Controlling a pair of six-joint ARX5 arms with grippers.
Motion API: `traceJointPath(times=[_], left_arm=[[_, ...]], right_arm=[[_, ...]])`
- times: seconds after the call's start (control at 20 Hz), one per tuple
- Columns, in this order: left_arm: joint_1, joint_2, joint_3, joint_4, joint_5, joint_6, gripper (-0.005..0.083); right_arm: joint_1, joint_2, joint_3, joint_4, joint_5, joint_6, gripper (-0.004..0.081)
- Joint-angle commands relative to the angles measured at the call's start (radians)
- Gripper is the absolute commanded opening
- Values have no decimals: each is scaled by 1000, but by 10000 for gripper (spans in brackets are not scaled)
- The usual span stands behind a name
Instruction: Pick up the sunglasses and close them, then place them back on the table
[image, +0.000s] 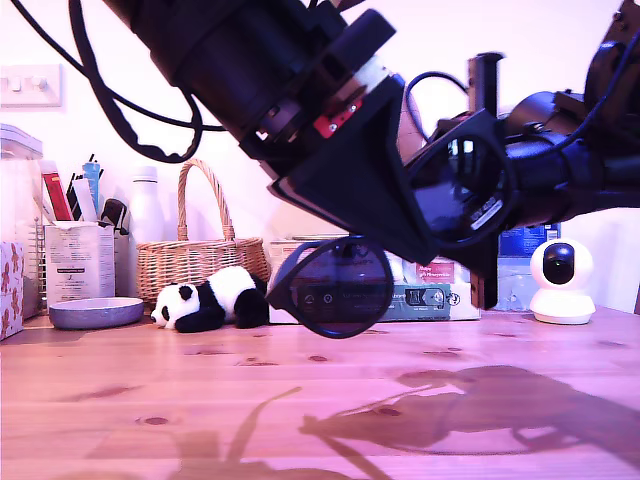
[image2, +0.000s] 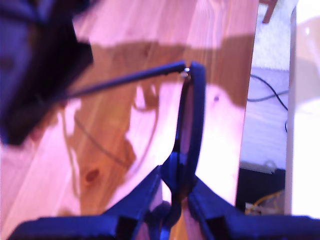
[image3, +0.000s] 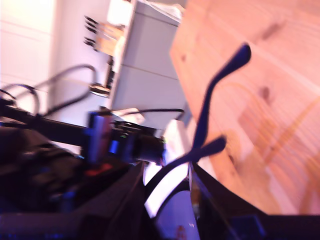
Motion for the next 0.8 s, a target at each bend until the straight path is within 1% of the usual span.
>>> traceJointPath(times=[0.0,0.15,0.25,0.35,0.5,0.55,0.65,0.75], left_arm=[[-3,5,-18,32,-3,8,-24],[-3,0,-18,42,-18,18,-24],[-3,1,-18,27,-18,18,-24],[-3,1,-18,8,-18,18,-24],[-3,0,-18,-9,-18,18,-24],[-3,1,-18,-11,-18,19,-24],[-3,1,-18,-11,-18,26,-24],[-3,1,-18,-10,-18,26,-24]], right_arm=[[19,3,4,-37,25,-39,247],[40,3,4,-111,31,-111,247],[36,3,5,-102,47,-122,247],[-6,3,6,-93,58,-113,247],[-68,3,6,-105,47,-106,247],[-85,3,6,-103,35,-94,247],[-100,3,6,-99,-29,-89,231],[-100,2,9,-85,-99,-89,133]])
